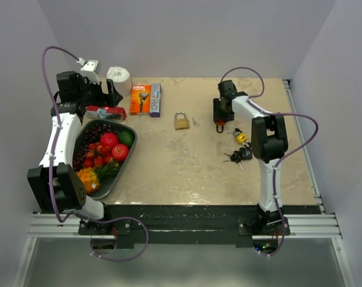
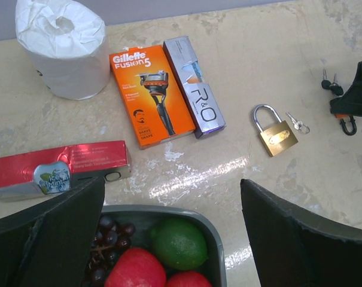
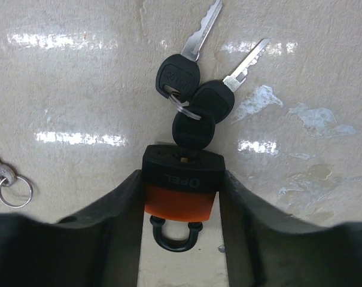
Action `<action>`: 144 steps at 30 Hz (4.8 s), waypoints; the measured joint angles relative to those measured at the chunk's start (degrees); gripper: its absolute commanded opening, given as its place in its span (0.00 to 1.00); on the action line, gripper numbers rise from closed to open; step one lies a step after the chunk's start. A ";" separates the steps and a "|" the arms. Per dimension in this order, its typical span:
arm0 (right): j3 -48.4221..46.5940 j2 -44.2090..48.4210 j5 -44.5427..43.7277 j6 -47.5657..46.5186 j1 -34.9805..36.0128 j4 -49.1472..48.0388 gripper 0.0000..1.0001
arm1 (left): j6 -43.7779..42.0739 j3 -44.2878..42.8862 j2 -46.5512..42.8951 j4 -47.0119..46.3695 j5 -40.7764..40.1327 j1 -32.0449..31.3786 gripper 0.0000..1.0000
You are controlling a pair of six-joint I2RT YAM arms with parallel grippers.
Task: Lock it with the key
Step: Pick up the lock from the center of the board.
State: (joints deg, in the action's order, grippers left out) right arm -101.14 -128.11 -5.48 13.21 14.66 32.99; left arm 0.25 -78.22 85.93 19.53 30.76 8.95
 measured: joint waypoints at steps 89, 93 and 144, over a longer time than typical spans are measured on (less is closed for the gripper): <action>17.33 51.74 58.12 -42.32 -1.99 -3.13 0.99 | -32.92 -9.75 5.81 9.53 18.05 -33.40 0.00; 17.64 50.82 58.53 -49.57 2.47 0.76 0.95 | -33.79 -11.37 6.45 16.11 20.48 -33.94 0.00; 17.11 42.97 55.65 -63.52 10.84 10.16 0.00 | -24.70 -14.95 6.49 20.11 21.53 -32.63 0.42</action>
State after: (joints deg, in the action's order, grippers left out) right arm -84.03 -85.14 50.17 -50.30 25.50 43.16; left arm -24.45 -93.17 92.42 39.64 52.29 -23.68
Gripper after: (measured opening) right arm 0.303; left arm 0.458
